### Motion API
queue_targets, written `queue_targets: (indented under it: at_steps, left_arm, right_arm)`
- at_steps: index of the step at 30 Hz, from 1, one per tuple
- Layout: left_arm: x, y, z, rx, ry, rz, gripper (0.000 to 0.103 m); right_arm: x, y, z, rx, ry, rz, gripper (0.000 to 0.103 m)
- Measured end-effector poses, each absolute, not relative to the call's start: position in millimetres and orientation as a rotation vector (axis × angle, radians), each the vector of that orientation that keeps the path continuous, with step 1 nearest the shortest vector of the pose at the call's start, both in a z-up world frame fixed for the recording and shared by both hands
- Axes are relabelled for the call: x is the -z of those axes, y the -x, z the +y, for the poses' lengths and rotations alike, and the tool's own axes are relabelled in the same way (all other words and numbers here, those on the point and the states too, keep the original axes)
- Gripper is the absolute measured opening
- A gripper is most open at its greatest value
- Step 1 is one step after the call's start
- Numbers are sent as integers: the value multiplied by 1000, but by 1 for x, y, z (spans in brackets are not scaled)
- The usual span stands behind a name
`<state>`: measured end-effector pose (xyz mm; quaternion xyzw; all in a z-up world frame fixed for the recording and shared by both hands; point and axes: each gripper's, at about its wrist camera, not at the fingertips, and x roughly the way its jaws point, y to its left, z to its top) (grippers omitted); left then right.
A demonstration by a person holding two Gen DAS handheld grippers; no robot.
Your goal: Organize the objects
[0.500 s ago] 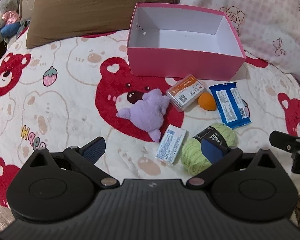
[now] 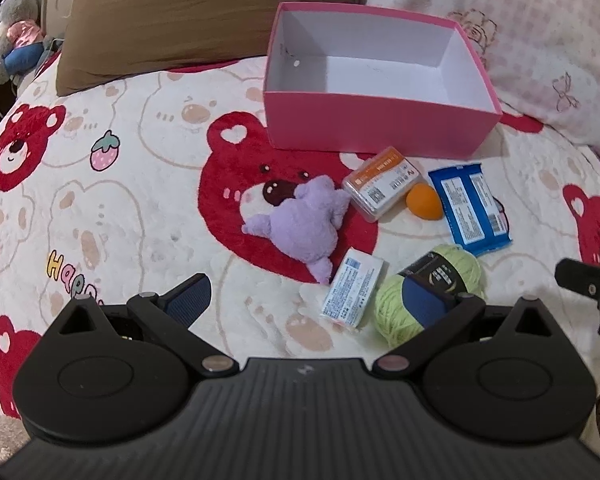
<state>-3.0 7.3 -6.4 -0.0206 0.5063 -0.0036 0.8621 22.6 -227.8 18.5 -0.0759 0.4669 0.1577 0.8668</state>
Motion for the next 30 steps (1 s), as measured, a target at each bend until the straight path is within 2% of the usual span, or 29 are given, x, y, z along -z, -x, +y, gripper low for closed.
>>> queue_targets:
  at_steps: [30]
  left_arm:
    - [9,0,18,2,91,1094,103]
  right_arm:
    - [-19,-19,-224,-345,201,966,100]
